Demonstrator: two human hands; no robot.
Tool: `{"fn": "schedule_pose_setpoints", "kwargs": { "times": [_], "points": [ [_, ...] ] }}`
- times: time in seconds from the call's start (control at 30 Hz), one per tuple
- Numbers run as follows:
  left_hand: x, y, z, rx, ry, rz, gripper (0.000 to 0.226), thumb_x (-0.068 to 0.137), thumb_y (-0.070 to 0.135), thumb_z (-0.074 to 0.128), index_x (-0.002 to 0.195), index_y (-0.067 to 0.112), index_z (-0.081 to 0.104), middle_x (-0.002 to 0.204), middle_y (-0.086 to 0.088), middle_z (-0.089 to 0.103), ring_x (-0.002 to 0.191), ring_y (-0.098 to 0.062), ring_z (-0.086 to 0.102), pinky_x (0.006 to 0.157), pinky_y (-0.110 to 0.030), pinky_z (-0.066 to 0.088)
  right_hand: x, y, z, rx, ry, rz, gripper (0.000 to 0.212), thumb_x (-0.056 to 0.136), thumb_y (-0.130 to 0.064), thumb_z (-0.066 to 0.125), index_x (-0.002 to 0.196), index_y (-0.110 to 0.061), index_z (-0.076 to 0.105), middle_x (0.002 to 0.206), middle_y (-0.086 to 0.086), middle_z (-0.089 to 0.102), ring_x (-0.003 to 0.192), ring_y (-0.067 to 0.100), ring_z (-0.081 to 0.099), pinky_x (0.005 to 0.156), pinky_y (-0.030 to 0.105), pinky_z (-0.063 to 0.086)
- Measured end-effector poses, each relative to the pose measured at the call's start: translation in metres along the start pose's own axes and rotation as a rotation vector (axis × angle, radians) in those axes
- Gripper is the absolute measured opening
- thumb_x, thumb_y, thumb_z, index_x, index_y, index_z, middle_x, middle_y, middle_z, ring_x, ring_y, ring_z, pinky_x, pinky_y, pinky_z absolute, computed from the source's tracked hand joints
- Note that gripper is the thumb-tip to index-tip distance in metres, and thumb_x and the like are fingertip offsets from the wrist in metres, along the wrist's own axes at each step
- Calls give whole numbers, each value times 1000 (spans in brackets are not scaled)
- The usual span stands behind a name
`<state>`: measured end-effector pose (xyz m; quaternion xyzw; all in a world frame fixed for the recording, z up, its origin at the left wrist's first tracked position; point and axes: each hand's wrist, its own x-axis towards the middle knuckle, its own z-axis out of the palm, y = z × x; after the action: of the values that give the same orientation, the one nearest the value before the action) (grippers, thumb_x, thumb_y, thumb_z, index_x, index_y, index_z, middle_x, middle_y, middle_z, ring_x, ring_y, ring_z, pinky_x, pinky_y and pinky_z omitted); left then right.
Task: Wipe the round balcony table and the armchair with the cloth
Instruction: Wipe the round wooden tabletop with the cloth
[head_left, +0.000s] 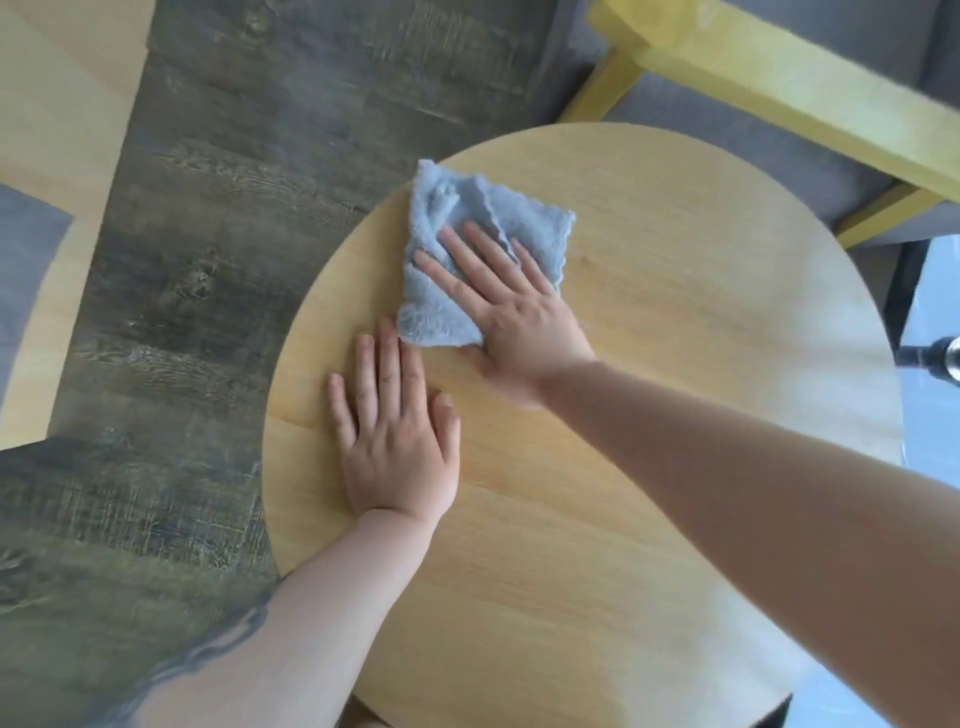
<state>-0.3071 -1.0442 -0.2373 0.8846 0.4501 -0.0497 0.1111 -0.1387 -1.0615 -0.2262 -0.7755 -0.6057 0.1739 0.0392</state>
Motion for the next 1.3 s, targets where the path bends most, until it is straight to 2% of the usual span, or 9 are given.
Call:
{"fn": "schedule_pose_setpoints", "kwargs": {
  "times": [0.07, 0.2, 0.37, 0.53, 0.7, 0.83, 1.0, 1.2, 1.3],
  "points": [
    [0, 1, 0, -2, -1, 5, 63, 95, 37, 25, 153, 13, 18, 160, -3, 12, 147, -19, 8, 119, -46, 6, 20, 29, -12, -15, 18, 80, 73, 89, -31, 43, 152, -30, 6, 161, 0, 7, 147, 17, -2, 120, 45, 2],
    [-2, -2, 1, -8, 20, 18, 63, 96, 37, 25, 153, 14, 15, 160, -3, 11, 148, -19, 8, 119, -46, 7, 5, 28, -1, 128, 302, 972, 71, 90, -41, 36, 154, -24, 8, 161, 3, 5, 148, 21, 0, 119, 47, 3],
    [2, -3, 3, -16, 39, 14, 63, 94, 37, 31, 152, 13, 21, 159, -4, 18, 147, -19, 11, 118, -46, 8, 39, 5, -12, -84, -42, -171, 71, 89, -40, 38, 153, -30, 7, 161, -2, 7, 148, 20, 2, 119, 40, -1],
    [0, -2, 4, -23, 43, 35, 64, 95, 38, 28, 153, 14, 16, 160, -3, 12, 147, -17, 8, 119, -45, 6, 37, 23, -6, 113, 295, 881, 69, 93, -38, 39, 154, -23, 9, 161, 3, 7, 148, 22, 1, 119, 47, 2],
    [-1, -4, 0, -365, 239, -58, 62, 92, 24, 44, 147, 1, 27, 153, -15, 30, 142, -25, 24, 120, -40, 10, 42, -28, -5, -26, -82, -145, 72, 94, -46, 41, 153, -32, 2, 161, -4, 0, 148, 18, -5, 119, 42, -5],
    [-14, -19, -1, -467, 287, -252, 57, 95, 21, 38, 148, 2, 26, 155, -14, 26, 145, -26, 21, 118, -45, 15, 18, -49, 9, -18, 26, 101, 75, 91, -41, 49, 153, -28, 9, 161, 0, 7, 148, 21, 0, 119, 43, -1],
    [-87, -49, 13, -326, 197, -568, 56, 98, 25, 26, 150, 6, 24, 158, -9, 19, 146, -23, 15, 117, -48, 15, -12, -105, 31, -93, -203, -487, 68, 93, -50, 32, 152, -33, 3, 161, -6, 1, 148, 17, -5, 119, 41, -7],
    [-110, -36, 21, -236, 159, -665, 56, 98, 27, 23, 151, 9, 22, 159, -4, 17, 146, -20, 15, 117, -42, 7, -16, -107, 32, -14, 107, 338, 75, 85, -41, 36, 153, -29, 10, 161, 2, 7, 148, 22, 0, 118, 45, -4],
    [-114, -41, 26, -245, 146, -686, 53, 97, 27, 24, 141, 2, 41, 153, -13, 33, 142, -27, 27, 117, -46, 11, -22, -136, 37, -145, -263, -566, 69, 92, -49, 34, 153, -34, 5, 161, -3, 2, 148, 20, -4, 116, 44, -13]
  ]
}}
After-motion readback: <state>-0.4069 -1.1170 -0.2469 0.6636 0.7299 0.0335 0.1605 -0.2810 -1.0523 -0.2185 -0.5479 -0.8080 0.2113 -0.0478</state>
